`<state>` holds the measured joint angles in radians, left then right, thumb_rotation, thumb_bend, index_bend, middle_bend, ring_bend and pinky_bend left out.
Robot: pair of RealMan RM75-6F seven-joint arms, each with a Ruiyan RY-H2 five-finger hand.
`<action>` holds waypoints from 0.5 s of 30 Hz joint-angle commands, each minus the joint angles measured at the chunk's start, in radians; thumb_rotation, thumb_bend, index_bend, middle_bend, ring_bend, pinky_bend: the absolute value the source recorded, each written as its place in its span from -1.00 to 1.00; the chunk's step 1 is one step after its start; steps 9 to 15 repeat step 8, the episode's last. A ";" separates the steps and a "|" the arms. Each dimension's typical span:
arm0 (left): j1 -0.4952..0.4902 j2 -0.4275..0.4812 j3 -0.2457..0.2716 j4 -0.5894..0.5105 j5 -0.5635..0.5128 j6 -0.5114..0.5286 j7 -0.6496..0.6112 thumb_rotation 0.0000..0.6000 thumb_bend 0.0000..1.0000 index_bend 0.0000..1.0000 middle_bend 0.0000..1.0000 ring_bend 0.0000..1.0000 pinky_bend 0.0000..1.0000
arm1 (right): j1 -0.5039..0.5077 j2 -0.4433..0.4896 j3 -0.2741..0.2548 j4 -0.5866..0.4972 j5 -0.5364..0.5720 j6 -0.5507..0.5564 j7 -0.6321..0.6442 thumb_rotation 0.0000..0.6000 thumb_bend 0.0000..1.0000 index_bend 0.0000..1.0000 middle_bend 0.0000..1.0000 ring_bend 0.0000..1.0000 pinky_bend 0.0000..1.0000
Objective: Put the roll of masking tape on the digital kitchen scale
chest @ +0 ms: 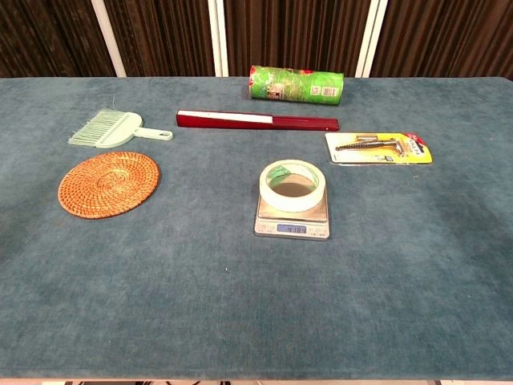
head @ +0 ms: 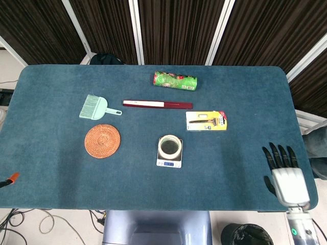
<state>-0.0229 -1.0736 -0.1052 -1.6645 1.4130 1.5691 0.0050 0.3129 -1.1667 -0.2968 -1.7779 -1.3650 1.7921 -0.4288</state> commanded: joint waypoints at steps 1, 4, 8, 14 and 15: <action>-0.001 0.001 -0.002 0.002 -0.005 -0.005 -0.002 1.00 -1.00 -1.00 -1.00 -1.00 -1.00 | -0.066 -0.025 -0.010 0.084 -0.035 0.034 0.031 1.00 -0.16 -0.86 -0.89 -0.93 -0.96; -0.003 0.002 0.000 0.001 -0.013 -0.015 0.002 1.00 -1.00 -1.00 -1.00 -1.00 -1.00 | -0.081 -0.029 0.017 0.103 -0.050 0.050 0.031 1.00 -0.16 -0.86 -0.89 -0.93 -0.96; -0.007 0.002 0.002 -0.001 -0.014 -0.025 0.009 1.00 -1.00 -1.00 -1.00 -1.00 -1.00 | -0.094 -0.028 0.027 0.106 -0.075 0.044 0.036 1.00 -0.16 -0.86 -0.89 -0.93 -0.96; -0.007 0.002 0.002 -0.001 -0.014 -0.025 0.009 1.00 -1.00 -1.00 -1.00 -1.00 -1.00 | -0.094 -0.028 0.027 0.106 -0.075 0.044 0.036 1.00 -0.16 -0.86 -0.89 -0.93 -0.96; -0.007 0.002 0.002 -0.001 -0.014 -0.025 0.009 1.00 -1.00 -1.00 -1.00 -1.00 -1.00 | -0.094 -0.028 0.027 0.106 -0.075 0.044 0.036 1.00 -0.16 -0.86 -0.89 -0.93 -0.96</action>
